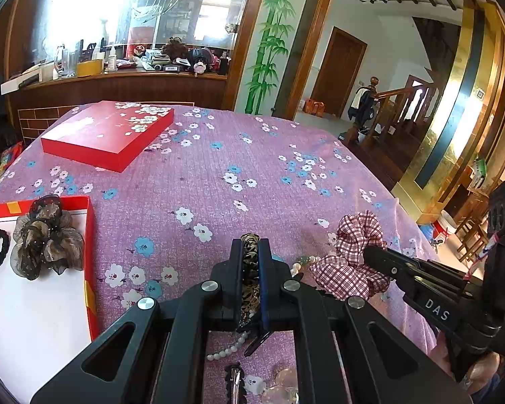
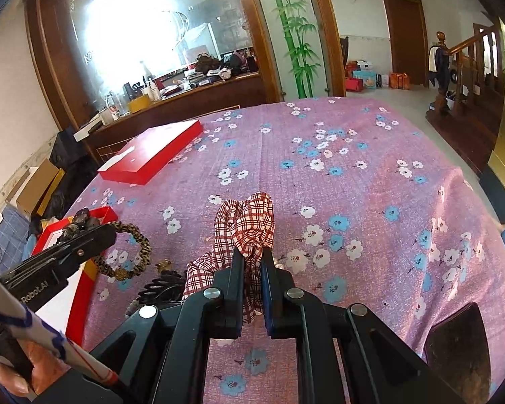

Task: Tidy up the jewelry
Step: 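Lift both held items and carry them toward the red box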

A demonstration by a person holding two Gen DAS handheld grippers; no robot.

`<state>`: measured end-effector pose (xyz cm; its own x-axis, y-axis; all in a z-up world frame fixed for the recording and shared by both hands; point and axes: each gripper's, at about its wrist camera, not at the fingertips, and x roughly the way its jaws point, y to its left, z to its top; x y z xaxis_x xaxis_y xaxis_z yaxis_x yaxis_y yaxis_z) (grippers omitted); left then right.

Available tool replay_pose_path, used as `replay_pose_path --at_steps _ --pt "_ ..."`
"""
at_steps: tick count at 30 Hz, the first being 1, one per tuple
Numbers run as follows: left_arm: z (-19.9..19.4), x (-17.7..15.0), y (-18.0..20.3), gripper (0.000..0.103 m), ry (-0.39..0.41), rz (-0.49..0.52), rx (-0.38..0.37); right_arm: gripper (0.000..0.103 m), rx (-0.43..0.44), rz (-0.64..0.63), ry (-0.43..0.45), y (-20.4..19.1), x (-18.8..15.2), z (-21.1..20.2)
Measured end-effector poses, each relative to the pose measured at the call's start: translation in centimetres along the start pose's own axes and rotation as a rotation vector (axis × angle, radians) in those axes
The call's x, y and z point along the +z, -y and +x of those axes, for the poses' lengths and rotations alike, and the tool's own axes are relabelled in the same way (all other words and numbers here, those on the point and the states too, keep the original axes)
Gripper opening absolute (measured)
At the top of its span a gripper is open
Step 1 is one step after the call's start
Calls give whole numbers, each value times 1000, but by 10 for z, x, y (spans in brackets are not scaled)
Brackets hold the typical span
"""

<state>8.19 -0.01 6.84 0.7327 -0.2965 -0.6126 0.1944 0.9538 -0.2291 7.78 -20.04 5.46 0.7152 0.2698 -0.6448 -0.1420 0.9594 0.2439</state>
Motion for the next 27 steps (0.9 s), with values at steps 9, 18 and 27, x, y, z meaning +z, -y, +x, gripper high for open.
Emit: replay_pose_path --at_steps 9,18,27 --pt "4 -3 -2 7 -20 -15 -16 9 34 29 -18 7 0 6" --pt "1 -11 -8 7 43 -34 57 9 89 113 6 19 -8 -6" --pt "3 -20 -22 7 98 -71 133 9 52 120 38 26 -12 -5"
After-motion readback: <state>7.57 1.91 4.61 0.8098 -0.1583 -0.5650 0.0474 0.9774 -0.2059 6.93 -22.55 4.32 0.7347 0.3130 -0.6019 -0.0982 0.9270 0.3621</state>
